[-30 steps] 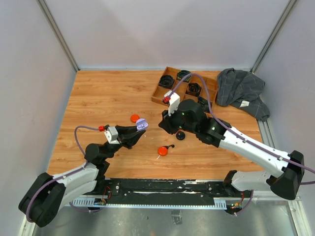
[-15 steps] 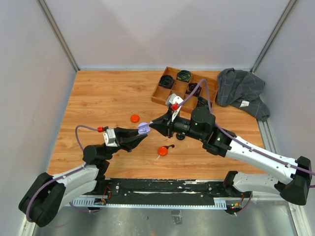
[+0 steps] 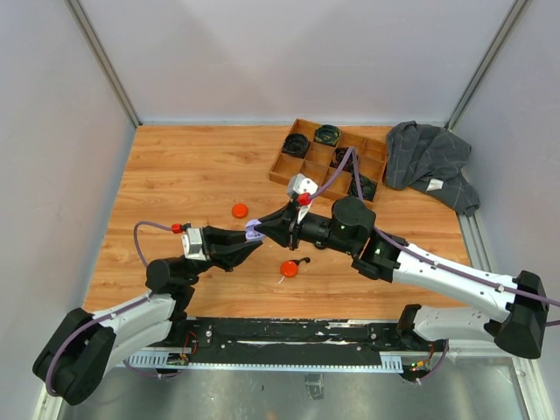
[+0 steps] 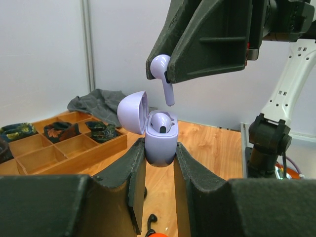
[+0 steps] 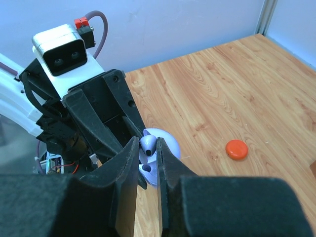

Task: Insert the wireless bluetooth earbuds into the charging case
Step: Place the earbud in the charging case.

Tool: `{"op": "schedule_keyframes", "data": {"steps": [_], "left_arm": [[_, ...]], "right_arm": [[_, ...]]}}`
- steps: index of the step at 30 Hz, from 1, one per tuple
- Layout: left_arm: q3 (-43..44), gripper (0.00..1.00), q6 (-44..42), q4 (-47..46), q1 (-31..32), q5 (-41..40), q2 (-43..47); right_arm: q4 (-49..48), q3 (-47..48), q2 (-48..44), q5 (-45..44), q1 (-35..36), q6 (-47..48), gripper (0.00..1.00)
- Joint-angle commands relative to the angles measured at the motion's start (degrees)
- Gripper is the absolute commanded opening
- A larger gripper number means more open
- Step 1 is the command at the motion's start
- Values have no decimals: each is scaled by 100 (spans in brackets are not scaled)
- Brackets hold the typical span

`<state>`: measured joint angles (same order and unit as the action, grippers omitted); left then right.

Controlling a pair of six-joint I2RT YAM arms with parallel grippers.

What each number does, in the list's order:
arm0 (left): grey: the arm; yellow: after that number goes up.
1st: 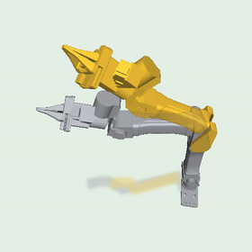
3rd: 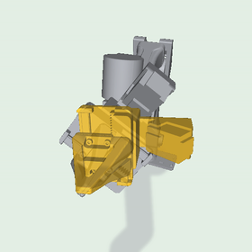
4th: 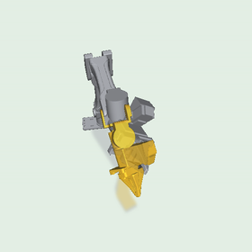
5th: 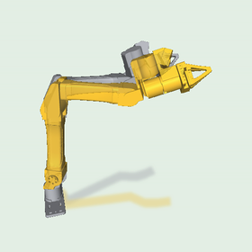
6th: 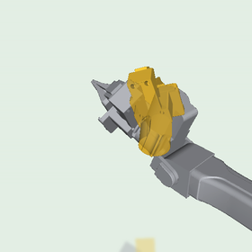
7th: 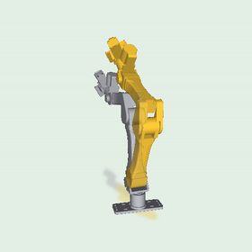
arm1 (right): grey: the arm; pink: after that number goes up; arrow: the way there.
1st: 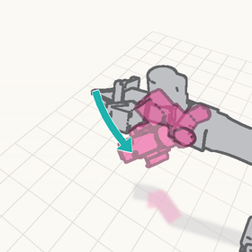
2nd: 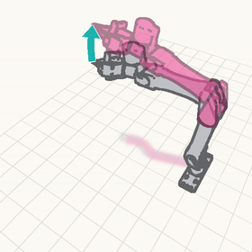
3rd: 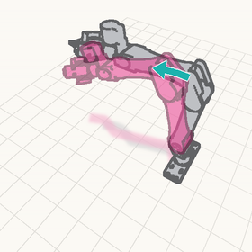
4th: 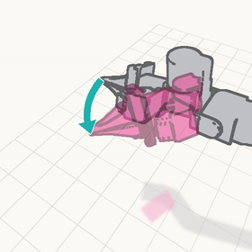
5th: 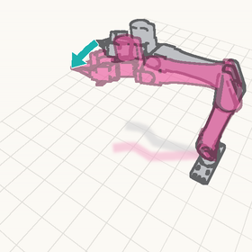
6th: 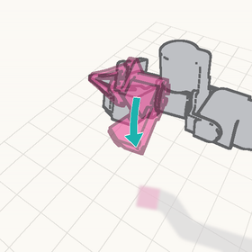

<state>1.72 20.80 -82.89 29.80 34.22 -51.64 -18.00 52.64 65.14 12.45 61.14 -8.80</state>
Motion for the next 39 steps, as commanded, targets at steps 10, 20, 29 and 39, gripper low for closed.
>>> {"op": "schedule_keyframes", "data": {"steps": [10, 20, 29, 39], "left_arm": [[162, 0, 211, -115, -9, -207, 347], [207, 0, 402, -29, -9, -260, 376], [181, 0, 361, 34, -10, -163, 365], [75, 0, 124, 229, -9, 29, 135]], "right_arm": [[-296, -133, 47, -5, 205, 212, 15], [-333, -226, -2, -20, 213, 230, 20], [-296, -268, -59, -209, 215, 190, 33], [168, -403, -564, -724, 184, 394, 56]]}}
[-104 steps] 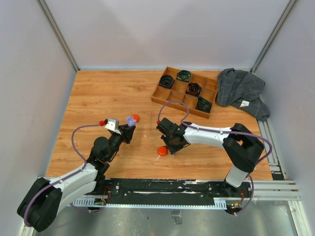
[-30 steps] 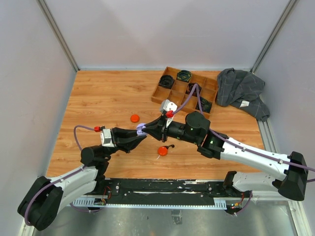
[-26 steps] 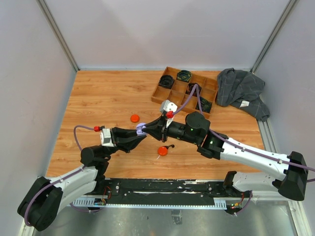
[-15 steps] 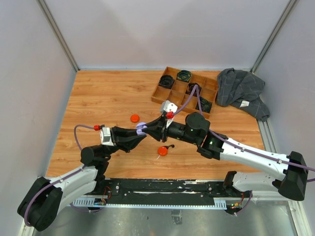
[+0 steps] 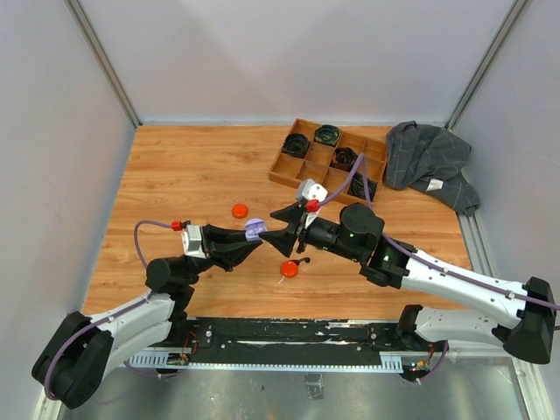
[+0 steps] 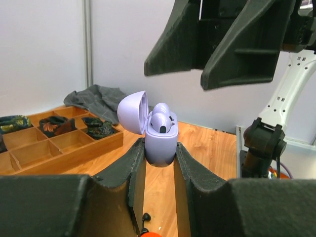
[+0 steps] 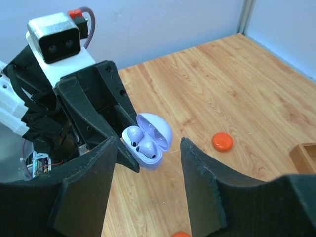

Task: Insert the wireless bluetooth earbuds into the charging case
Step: Place the earbud in the charging case, then close the charging case.

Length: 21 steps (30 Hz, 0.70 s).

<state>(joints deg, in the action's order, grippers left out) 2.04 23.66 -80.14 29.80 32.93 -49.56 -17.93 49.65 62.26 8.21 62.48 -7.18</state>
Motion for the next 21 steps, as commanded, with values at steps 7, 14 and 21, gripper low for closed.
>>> {"op": "schedule_keyframes", "data": {"steps": [7, 14, 21], "left_arm": [[260, 0, -17, 37, -10, 442, -285], [442, 0, 247, -56, -9, 547, -528], [616, 0, 438, -71, -9, 488, -822]], "right_arm": [[467, 68, -71, 677, -336, -38, 73], [402, 164, 244, 1258, -767, -729, 88], [117, 158, 435, 1927, -1001, -1051, 91]]}}
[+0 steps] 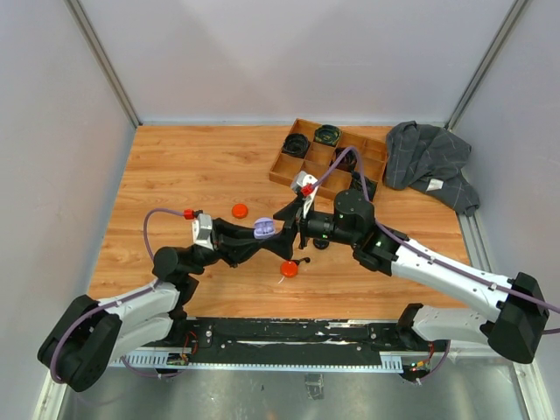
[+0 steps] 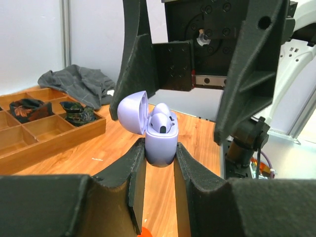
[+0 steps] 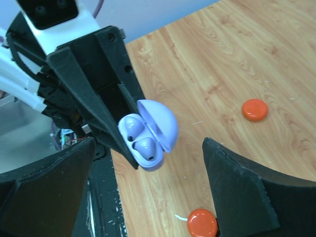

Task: Insert the wireless bluetooth earbuds into the charging case
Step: Close the charging case, then place the charging case at the center of the board.

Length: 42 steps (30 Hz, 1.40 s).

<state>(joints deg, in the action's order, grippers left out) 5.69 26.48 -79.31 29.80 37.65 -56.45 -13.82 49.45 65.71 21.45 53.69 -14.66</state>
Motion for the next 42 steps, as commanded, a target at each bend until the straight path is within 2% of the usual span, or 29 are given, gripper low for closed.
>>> {"op": "schedule_keyframes", "data": {"steps": [1, 8, 17, 21, 24, 30, 34, 37, 42], "left_arm": [[290, 0, 179, -99, -9, -12, -187], [518, 0, 261, 369, -9, -201, -498], [472, 1, 540, 377, -18, -148, -786], [465, 1, 717, 475, -12, -218, -870], [507, 2, 770, 1068, -18, -558, -852], [921, 3, 634, 3210, -33, -1619, -791], [1104, 5, 675, 4156, -160, -2230, -866], [1153, 6, 794, 4581, -355, -2317, -991], [1042, 16, 1144, 4821, -791, -2377, -1270]], "right_arm": [[-296, 205, 137, 736, -129, -311, 91], [-400, 168, 152, 871, -171, -303, 90], [-756, -148, -195, 885, -402, -249, 90], [-625, -200, -295, 698, -483, -182, 90], [-238, -230, -376, 129, -522, 6, 90], [483, -352, -510, -979, -562, 350, 91], [736, -554, -618, -1461, -557, 507, 91], [996, -705, -645, -1883, -559, 629, 91], [1268, -1014, -640, -2487, -564, 657, 91]]}}
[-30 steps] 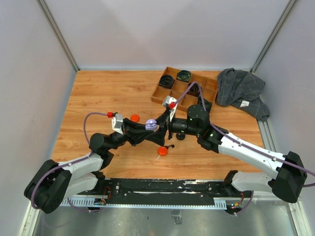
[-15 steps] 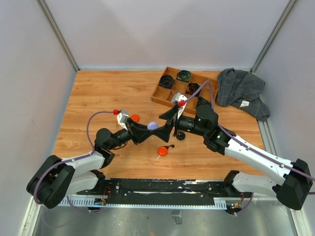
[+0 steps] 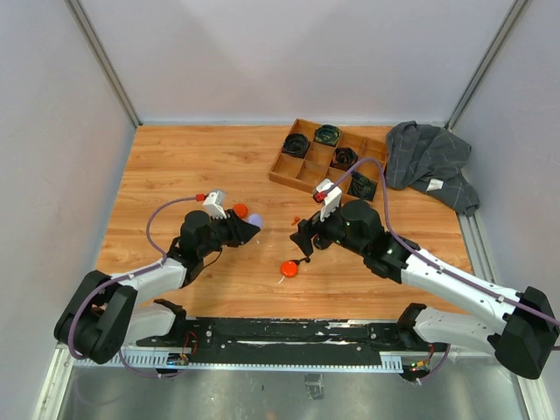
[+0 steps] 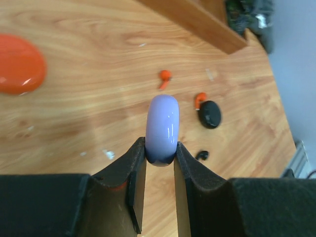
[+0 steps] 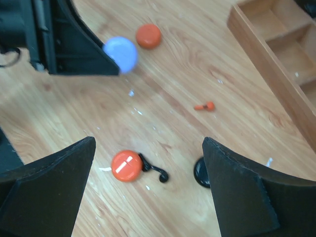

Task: Insert the wireless bluetooth earbuds into the charging case
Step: Place the charging case at the center of the board.

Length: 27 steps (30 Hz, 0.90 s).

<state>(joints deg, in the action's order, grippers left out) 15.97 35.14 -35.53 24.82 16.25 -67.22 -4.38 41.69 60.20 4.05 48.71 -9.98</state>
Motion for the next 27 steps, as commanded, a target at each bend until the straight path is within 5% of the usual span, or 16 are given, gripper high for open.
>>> {"op": "schedule_keyframes", "data": {"steps": [1, 14, 27], "left_arm": [[-10, 18, 324, 442, -422, -244, -278], [455, 30, 665, 867, -1126, -56, -1659], [567, 49, 394, 2581, -1173, -1091, -985]], "right_arm": [[329, -312, -95, -841, -69, 201, 91], [254, -911, -164, -1417, -64, 473, 91], [353, -931, -246, -1510, -70, 522, 91]]}}
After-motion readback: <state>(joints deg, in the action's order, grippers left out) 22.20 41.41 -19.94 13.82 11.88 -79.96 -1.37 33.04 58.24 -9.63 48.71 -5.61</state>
